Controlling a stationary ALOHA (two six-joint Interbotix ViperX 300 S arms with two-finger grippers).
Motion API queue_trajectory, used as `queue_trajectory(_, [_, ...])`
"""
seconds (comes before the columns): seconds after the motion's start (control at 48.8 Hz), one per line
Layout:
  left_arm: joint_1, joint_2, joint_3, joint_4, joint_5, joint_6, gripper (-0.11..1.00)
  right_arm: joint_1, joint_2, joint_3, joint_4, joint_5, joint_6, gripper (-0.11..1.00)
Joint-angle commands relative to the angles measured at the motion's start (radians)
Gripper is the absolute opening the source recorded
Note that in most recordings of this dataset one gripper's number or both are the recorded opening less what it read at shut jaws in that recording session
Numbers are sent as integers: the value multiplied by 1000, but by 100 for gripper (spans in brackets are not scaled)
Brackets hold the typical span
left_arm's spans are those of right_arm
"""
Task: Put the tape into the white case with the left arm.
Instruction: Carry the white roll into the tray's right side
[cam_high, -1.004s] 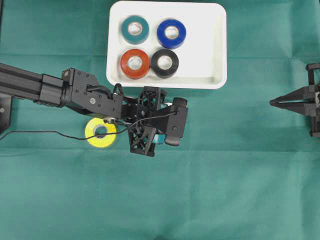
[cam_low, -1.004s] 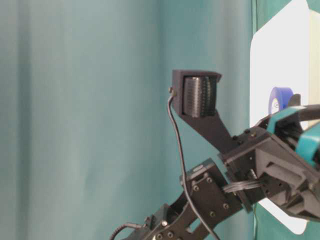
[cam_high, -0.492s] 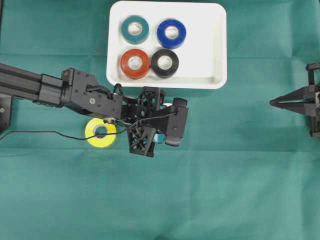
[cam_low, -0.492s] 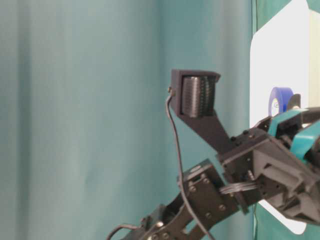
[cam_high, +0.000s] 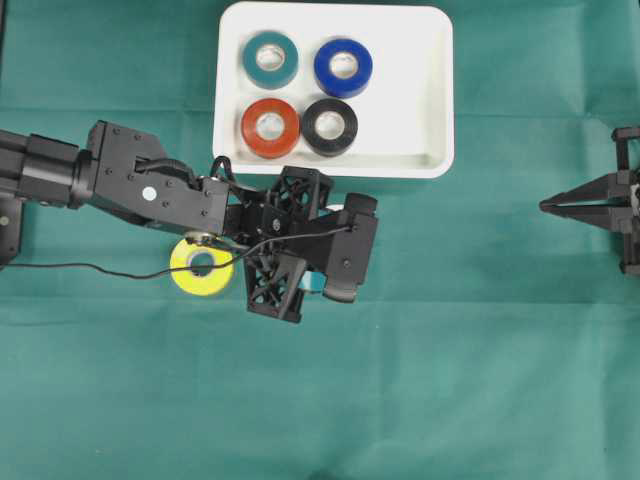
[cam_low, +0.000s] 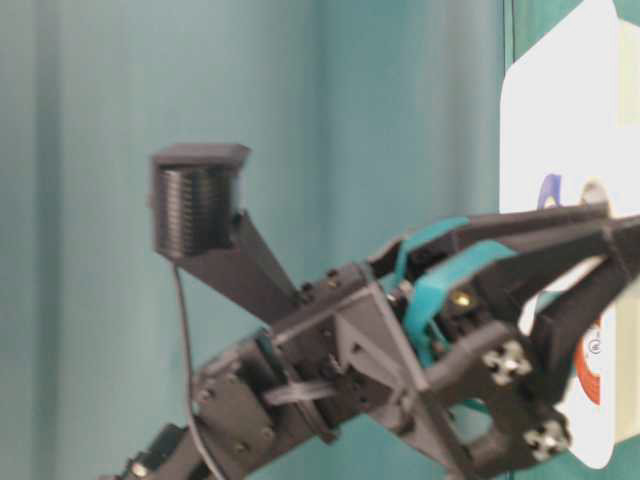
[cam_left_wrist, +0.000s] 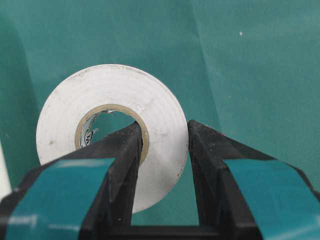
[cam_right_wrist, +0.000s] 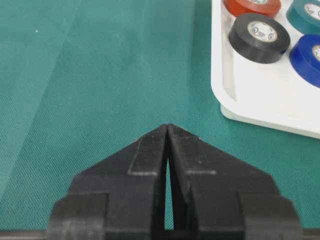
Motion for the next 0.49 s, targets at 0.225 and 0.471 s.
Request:
queue_trajectory(0.225, [77,17,-86,3,2,91,26,-2,6,-11,-2,-9,0,-9])
queue_trajectory(0.471, [173,94,-160,5,0,144,26,-2,6,-9,-2,-9,0,-9])
